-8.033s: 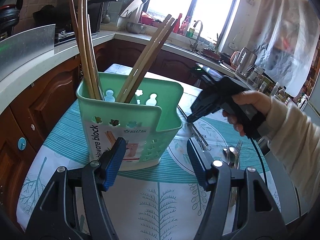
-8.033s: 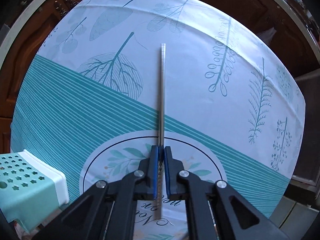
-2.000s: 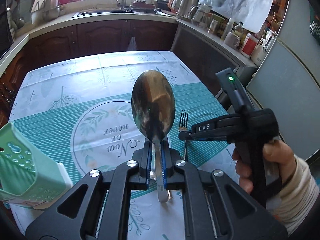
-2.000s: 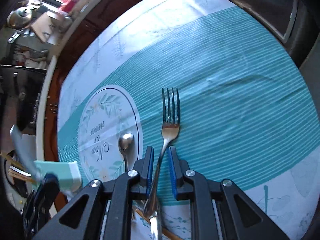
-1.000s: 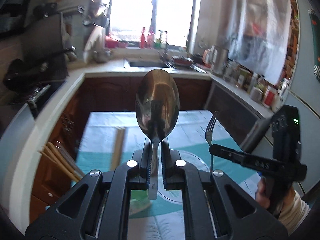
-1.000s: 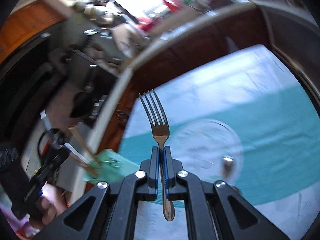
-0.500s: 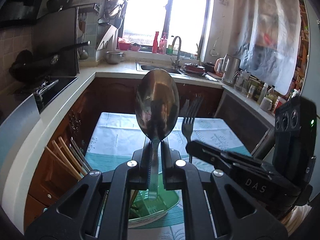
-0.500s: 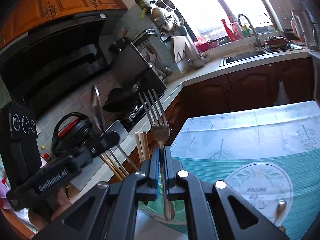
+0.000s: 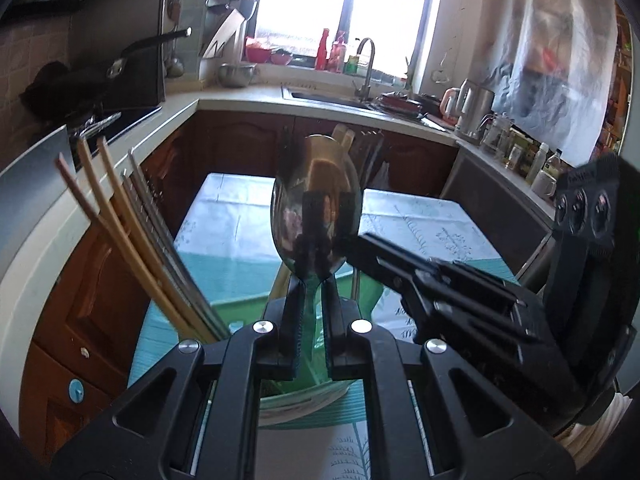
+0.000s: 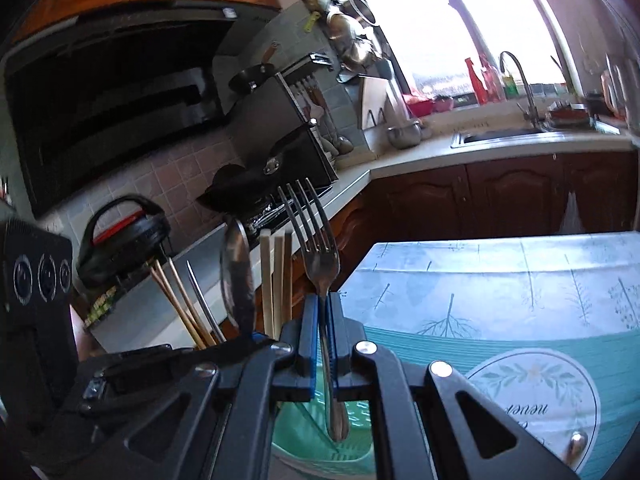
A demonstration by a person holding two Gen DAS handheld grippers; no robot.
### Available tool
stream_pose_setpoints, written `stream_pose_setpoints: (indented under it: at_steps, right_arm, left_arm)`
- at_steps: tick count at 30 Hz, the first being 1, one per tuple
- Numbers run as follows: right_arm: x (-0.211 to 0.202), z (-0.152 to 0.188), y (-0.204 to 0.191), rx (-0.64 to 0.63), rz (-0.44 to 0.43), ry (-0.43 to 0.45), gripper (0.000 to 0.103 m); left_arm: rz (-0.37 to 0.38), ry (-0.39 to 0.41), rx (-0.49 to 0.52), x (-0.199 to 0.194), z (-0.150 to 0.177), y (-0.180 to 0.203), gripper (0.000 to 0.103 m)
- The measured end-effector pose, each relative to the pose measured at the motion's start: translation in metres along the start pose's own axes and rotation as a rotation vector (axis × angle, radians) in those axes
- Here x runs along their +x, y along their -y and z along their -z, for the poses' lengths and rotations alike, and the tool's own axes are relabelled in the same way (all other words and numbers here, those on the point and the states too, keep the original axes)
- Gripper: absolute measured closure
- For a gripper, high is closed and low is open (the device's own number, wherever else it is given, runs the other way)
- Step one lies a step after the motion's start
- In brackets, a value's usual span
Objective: Organize utensils
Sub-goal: 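Carry the spoon and fork over the caddy with both tools, then lower spoon and fork into the caddy and open both tools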
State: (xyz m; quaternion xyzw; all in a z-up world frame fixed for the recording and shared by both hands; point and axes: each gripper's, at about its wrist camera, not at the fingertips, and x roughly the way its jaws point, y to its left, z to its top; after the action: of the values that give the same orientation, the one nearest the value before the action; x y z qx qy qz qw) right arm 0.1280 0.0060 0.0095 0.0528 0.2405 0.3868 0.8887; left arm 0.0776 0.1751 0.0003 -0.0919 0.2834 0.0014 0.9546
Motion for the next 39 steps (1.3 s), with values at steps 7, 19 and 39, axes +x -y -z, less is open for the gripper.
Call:
stream_pose_setpoints:
  at_steps: [7, 19, 39]
  right_arm:
    - [0.005, 0.025, 0.002, -0.031, -0.041, -0.080, 0.099]
    - [-0.013, 0.039, 0.010, 0.024, -0.034, -0.177, 0.098]
    - [-0.078, 0.074, 0.040, 0.208, 0.076, -0.247, 0.098]
  left_arm:
    - [-0.022, -0.018, 0.018, 0.006, 0.020, 0.000, 0.096]
    - [-0.020, -0.026, 0.000, -0.014, 0.032, 0.018, 0.072]
    - [0.050, -0.051, 0.025, -0.052, 0.061, 0.075, 0.071]
